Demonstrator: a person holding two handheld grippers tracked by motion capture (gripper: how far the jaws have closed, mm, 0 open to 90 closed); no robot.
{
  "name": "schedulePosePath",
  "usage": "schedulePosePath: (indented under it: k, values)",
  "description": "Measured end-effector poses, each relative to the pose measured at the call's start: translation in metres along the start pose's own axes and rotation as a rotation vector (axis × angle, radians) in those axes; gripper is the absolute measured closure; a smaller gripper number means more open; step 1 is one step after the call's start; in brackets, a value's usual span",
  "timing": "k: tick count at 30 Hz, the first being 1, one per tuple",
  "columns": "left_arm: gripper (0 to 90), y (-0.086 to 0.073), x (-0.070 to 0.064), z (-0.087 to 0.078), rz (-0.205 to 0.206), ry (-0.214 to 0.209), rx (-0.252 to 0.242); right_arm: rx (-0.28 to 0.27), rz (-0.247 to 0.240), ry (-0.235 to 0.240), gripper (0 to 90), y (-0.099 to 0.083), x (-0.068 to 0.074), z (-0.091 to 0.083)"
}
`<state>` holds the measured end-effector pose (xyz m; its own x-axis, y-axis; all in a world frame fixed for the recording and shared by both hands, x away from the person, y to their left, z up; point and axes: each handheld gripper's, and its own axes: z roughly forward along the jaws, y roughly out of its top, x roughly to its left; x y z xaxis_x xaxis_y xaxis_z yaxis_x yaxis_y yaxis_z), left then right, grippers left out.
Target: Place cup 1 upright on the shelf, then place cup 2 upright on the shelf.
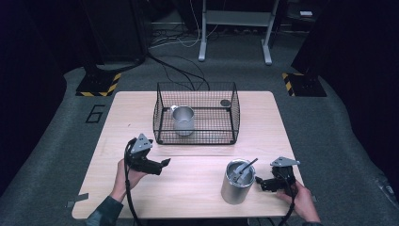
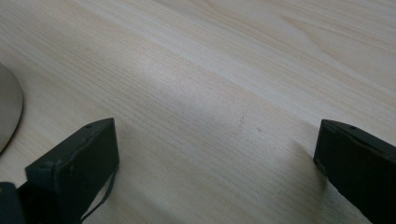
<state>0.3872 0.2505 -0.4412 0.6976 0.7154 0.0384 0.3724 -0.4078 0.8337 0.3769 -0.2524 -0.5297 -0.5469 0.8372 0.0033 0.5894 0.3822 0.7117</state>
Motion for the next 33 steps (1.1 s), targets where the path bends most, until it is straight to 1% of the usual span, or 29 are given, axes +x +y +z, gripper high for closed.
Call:
schedulePosePath:
  k: [1, 2, 4, 5, 6, 7, 8, 9, 10, 11, 12, 13, 14, 16, 18, 19, 21, 22, 23, 24, 25, 26, 27, 28, 29, 30, 31, 32, 33]
  values:
    - [0.1, -0.005, 0.002, 0.0, -0.011, -0.001, -0.003, 0.0, 0.0, 0.0, 0.0, 0.0, 0.0, 0.0]
    - [0.1, -0.009, 0.004, 0.0, -0.021, 0.009, -0.004, 0.0, 0.0, 0.0, 0.0, 0.0, 0.0, 0.0]
    - [0.1, -0.019, 0.006, -0.001, -0.039, 0.02, 0.009, -0.001, 0.002, -0.002, 0.0, 0.0, 0.0, 0.0]
    - [0.1, -0.024, 0.007, -0.001, -0.057, 0.021, 0.006, -0.009, 0.011, -0.017, 0.0, -0.001, 0.001, 0.0]
    - [0.1, -0.029, 0.008, -0.002, -0.062, 0.026, 0.014, -0.006, 0.036, -0.031, 0.0, -0.001, 0.004, -0.001]
    - [0.1, -0.034, 0.01, -0.003, -0.062, 0.042, 0.021, -0.006, 0.033, -0.03, 0.0, -0.001, 0.003, -0.002]
    - [0.0, -0.039, 0.011, -0.003, -0.068, 0.055, 0.029, -0.01, 0.028, -0.043, 0.0, -0.002, 0.004, -0.001]
    - [0.1, -0.044, 0.013, -0.003, -0.079, 0.06, 0.033, -0.013, 0.039, -0.039, 0.0, -0.002, 0.004, -0.001]
    - [0.1, -0.049, 0.015, -0.003, -0.091, 0.067, 0.034, -0.014, 0.043, -0.035, 0.0, -0.001, 0.005, -0.001]
    - [0.0, -0.055, 0.017, -0.002, -0.107, 0.077, 0.037, -0.009, 0.033, -0.042, 0.0, -0.001, 0.004, -0.001]
    - [0.1, -0.06, 0.02, -0.002, -0.129, 0.071, 0.045, -0.009, 0.043, -0.045, 0.0, -0.001, 0.005, 0.0]
    - [0.1, -0.065, 0.021, 0.0, -0.143, 0.075, 0.05, -0.009, 0.042, -0.047, 0.0, -0.001, 0.005, 0.0]
    - [0.1, -0.07, 0.021, 0.001, -0.148, 0.089, 0.057, -0.006, 0.049, -0.056, 0.0, -0.001, 0.006, -0.001]
    - [0.0, -0.078, 0.022, 0.004, -0.156, 0.093, 0.081, -0.006, 0.053, -0.064, 0.0, -0.003, 0.007, -0.002]
    - [0.0, -0.083, 0.022, 0.006, -0.148, 0.112, 0.106, -0.01, 0.062, -0.071, 0.0, -0.004, 0.007, -0.004]
    - [0.0, -0.086, 0.022, 0.008, -0.152, 0.119, 0.105, -0.006, 0.065, -0.072, 0.0, -0.004, 0.007, -0.004]
    - [0.0, -0.088, 0.023, 0.009, -0.138, 0.128, 0.126, 0.003, 0.052, -0.076, 0.1, -0.005, 0.007, -0.006]
    - [0.0, -0.088, 0.023, 0.009, -0.149, 0.127, 0.129, 0.012, 0.066, -0.083, 0.8, -0.004, 0.009, -0.007]
    - [0.0, -0.09, 0.023, 0.01, -0.159, 0.128, 0.122, 0.013, 0.06, -0.085, 2.1, -0.005, 0.009, -0.009]
    - [0.0, -0.09, 0.024, 0.011, -0.163, 0.125, 0.128, 0.008, 0.065, -0.084, 2.3, -0.006, 0.009, -0.011]
    - [0.0, -0.091, 0.024, 0.012, -0.168, 0.129, 0.132, 0.003, 0.076, -0.07, 2.7, -0.007, 0.01, -0.014]
    - [0.0, -0.092, 0.023, 0.014, -0.165, 0.124, 0.146, -0.013, 0.076, -0.059, 2.3, -0.009, 0.01, -0.017]
    - [0.0, -0.093, 0.023, 0.016, -0.162, 0.123, 0.149, -0.019, 0.096, -0.041, 2.0, -0.01, 0.011, -0.021]
    - [0.0, -0.093, 0.022, 0.018, -0.154, 0.118, 0.166, -0.033, 0.094, -0.024, 1.5, -0.01, 0.011, -0.026]
    - [0.0, -0.094, 0.021, 0.019, -0.147, 0.116, 0.176, -0.046, 0.105, -0.017, 1.4, -0.011, 0.014, -0.031]
    - [0.0, -0.094, 0.02, 0.021, -0.144, 0.116, 0.178, -0.059, 0.1, -0.005, 1.2, -0.011, 0.016, -0.037]
    - [0.0, -0.094, 0.019, 0.022, -0.134, 0.117, 0.193, -0.066, 0.1, 0.017, 0.8, -0.011, 0.018, -0.042]
    - [0.0, -0.094, 0.018, 0.022, -0.123, 0.129, 0.189, -0.075, 0.099, 0.027, 0.4, -0.01, 0.021, -0.046]
    - [0.0, -0.094, 0.018, 0.022, -0.125, 0.128, 0.191, -0.079, 0.094, 0.04, 0.2, -0.01, 0.023, -0.05]
